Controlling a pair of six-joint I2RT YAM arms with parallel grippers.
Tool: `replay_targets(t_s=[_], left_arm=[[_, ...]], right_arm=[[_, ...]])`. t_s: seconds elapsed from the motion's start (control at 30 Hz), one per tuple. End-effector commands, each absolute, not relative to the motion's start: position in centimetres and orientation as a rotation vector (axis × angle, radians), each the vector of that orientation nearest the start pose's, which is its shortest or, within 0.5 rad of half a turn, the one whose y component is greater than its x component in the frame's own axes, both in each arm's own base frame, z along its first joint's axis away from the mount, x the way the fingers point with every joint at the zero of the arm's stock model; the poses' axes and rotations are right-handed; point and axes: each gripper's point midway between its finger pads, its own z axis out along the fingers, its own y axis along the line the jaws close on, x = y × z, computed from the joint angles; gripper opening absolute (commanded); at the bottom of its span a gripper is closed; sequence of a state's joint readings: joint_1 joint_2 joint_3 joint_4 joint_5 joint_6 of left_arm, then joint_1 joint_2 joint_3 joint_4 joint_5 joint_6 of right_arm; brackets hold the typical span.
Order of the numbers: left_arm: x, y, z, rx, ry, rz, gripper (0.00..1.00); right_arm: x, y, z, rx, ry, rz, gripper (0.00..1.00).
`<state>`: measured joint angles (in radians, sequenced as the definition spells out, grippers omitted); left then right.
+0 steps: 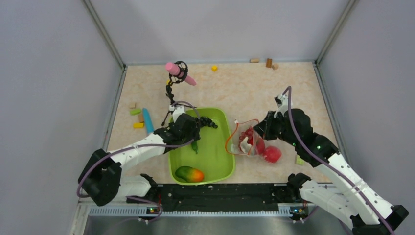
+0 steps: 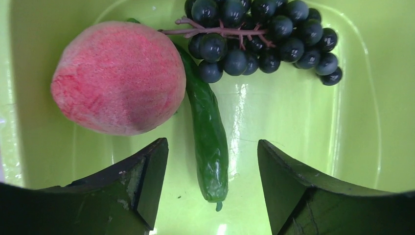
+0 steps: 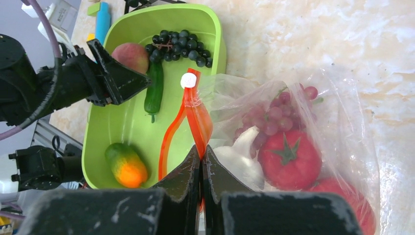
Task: Place the food in the zip-top bag and seal the zipper
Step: Pick up the fake vegetable from the bin.
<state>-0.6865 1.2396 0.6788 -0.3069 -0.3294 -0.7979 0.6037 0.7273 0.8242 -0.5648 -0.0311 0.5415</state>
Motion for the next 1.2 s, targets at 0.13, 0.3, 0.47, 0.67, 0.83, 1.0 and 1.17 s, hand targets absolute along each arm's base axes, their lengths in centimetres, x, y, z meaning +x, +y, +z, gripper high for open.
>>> replay_targets(t_s=[0.13,0.3,0.47,0.67,0.83,1.0,1.17], left_arm=[[27.6,-18.1,6.2,-0.32,2.391,-0.263,0.66],[27.8,-18.7,5.3,-0.304,2.433,-0.251,0.56],[27.7,-19.9,4.8,-0.238,2.519,-0.245,0.33],[26.8,-21.0,4.5,-0.189,2.579,-0.291,0.0],[25.4,-21.2,6.5,-0.143,2.539,-0.345,0.0],[23.9,-21.4,9.9,-0.099,2.433,-0.462,0.0],[23.7,-22.2,14.5,-0.052,2.255,-0.648,0.0]], right_arm=[[21.4,17.1,23.3,-0.082,2.076,0.709,0.0],[21.5,17.0,23.3,-0.076,2.074,0.696,0.0],[21.8,16.6,23.0,-0.061,2.077,0.664,0.0],[21.7,16.6,23.0,-0.065,2.076,0.665,0.0],[21.6,16.6,23.2,-0.072,2.07,0.673,0.0],[21.5,16.7,23.3,-0.076,2.07,0.685,0.0],[21.4,16.9,23.5,-0.077,2.064,0.705,0.0]])
